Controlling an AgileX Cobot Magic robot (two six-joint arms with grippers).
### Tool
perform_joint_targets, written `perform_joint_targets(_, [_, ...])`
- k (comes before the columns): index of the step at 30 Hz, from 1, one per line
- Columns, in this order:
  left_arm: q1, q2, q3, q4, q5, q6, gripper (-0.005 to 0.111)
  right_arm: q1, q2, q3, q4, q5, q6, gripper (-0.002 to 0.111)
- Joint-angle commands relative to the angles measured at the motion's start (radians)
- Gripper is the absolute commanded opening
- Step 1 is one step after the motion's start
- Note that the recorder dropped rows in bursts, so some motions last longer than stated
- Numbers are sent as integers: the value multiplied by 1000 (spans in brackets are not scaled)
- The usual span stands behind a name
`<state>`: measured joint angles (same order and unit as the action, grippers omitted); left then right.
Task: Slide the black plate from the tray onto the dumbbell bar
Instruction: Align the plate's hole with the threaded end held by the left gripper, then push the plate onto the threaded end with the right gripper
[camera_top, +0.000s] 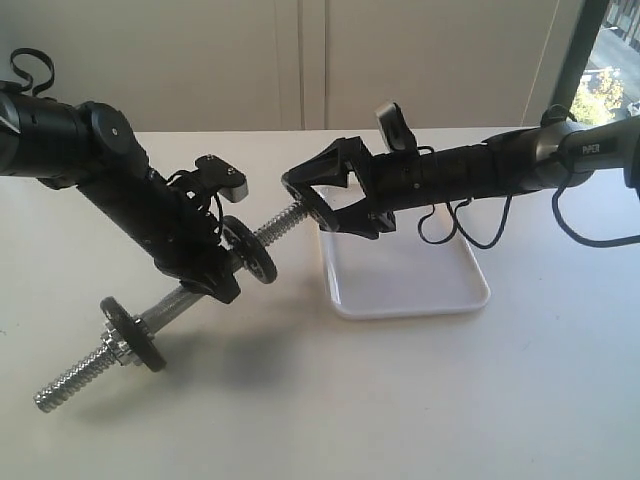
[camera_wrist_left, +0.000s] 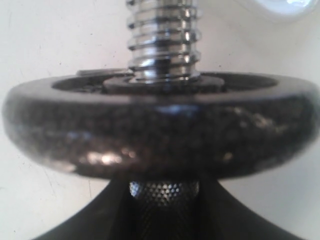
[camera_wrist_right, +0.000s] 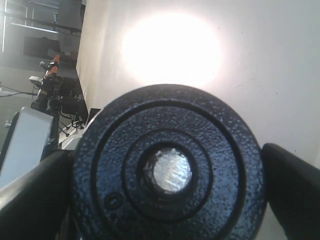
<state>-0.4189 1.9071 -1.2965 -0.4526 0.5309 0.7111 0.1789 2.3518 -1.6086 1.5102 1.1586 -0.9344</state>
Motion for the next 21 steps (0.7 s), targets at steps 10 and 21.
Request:
perform_joint_targets(10, [-3, -50, -20, -136, -115, 7, 0, 17, -24, -7, 83, 63, -5, 0])
perform_joint_targets(21, [-3, -50, -20, -138, -115, 7, 0, 108, -22, -7, 83, 63, -9, 0])
